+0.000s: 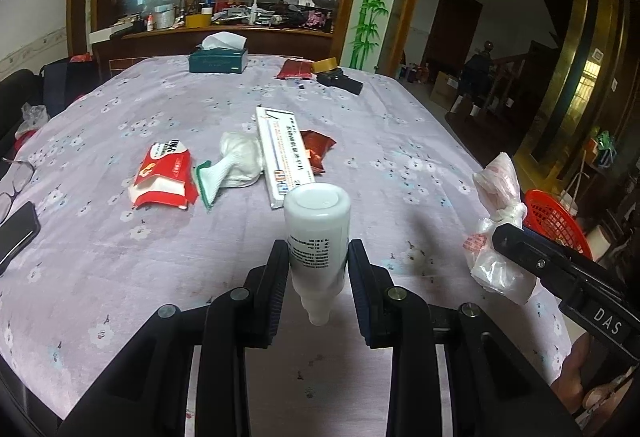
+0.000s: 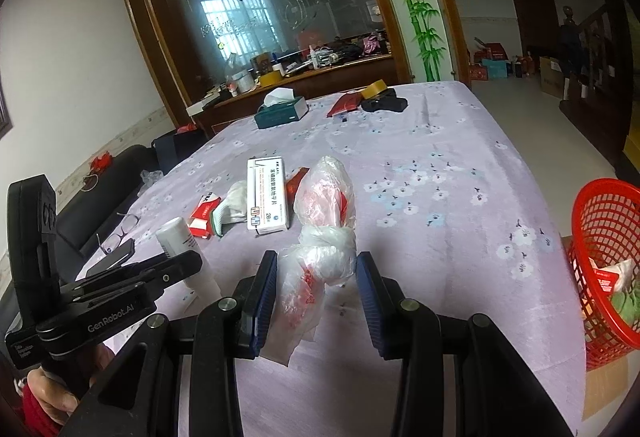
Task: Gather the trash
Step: 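Lift the white bottle with left tool while right tool lifts the plastic bag, then carry bottle and bag over the red wastebasket and open both tools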
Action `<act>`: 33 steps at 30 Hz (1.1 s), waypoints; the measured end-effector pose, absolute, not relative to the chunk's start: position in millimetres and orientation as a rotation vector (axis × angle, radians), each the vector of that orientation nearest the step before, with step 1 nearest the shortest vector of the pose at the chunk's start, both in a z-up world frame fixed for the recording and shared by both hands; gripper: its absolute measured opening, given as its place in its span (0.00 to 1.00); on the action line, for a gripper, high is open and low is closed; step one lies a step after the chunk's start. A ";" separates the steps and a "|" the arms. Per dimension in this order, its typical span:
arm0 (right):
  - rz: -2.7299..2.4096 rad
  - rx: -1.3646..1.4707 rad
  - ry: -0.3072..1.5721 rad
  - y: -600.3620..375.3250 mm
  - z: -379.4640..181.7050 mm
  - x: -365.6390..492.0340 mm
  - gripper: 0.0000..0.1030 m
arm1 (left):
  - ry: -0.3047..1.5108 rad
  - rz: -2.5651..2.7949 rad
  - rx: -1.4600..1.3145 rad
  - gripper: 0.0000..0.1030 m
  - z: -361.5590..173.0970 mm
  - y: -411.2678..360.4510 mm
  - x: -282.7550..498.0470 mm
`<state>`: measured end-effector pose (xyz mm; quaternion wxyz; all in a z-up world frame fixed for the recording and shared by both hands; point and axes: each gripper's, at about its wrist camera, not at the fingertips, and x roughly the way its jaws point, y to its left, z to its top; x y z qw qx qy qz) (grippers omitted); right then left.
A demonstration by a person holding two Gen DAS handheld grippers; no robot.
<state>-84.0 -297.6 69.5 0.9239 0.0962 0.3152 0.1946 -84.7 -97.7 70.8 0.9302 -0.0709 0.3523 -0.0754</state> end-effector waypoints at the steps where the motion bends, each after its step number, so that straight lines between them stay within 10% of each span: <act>1: 0.397 0.202 0.648 -299.4 69.8 -84.2 0.41 | 0.722 -0.160 -0.141 0.28 70.8 -99.9 -84.5; 33: 0.125 0.433 0.568 -469.9 90.6 -115.8 0.42 | 0.759 -0.526 -0.014 0.28 114.8 -253.8 -61.7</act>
